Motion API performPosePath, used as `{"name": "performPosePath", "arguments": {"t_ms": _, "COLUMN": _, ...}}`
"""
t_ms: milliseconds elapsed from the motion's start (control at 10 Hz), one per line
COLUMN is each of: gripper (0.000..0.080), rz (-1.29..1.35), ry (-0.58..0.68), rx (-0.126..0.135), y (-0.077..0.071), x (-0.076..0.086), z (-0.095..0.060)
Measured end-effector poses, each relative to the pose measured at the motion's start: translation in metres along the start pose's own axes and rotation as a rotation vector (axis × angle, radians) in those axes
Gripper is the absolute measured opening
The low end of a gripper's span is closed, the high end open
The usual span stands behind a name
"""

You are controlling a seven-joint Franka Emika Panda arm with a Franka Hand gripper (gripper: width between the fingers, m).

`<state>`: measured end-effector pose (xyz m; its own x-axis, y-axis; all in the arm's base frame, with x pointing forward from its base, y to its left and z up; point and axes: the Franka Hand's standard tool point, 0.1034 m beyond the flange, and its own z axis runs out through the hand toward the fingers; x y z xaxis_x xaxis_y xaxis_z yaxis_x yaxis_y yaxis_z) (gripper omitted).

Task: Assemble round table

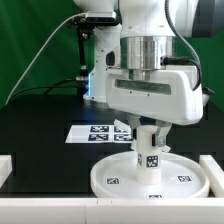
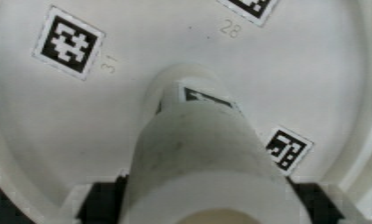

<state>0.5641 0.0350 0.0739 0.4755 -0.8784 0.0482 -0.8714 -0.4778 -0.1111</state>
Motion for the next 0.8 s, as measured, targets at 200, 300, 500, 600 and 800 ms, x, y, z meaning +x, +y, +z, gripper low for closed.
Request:
{"name": "performPosePath", "arguments": {"t_ms": 200, "gripper": 0.0406, "rz": 0.123, "ry": -0.004, "rx": 0.000, "y": 0.0005, "x": 0.0001, "z": 0.0002}}
{"name": "performPosePath", "arguments": {"t_ms": 300, "gripper": 0.0406, "rz": 0.248, "ry": -0.017, "rx": 0.003, "y": 0.0016, "x": 0.0006, "z": 0.0003}}
{"name": "performPosePath", "arguments": {"t_ms": 500, "gripper": 0.0407, "rz": 0.473, "ry": -0.039, "rx": 0.012, "y": 0.0017, "x": -0.0013, "z": 0.0007}}
{"name": "performPosePath", "arguments": {"t_ms": 600, "gripper": 0.0407, "rz": 0.606, "ry": -0.047, "rx": 0.016, "y": 0.0016, "x": -0.0022, "z": 0.0008}}
{"name": "performPosePath", "arguments": {"t_ms": 800, "gripper": 0.0407, "rz": 0.717, "ry": -0.057, "rx": 0.018, "y": 0.0017, "x": -0.0025, "z": 0.0008}}
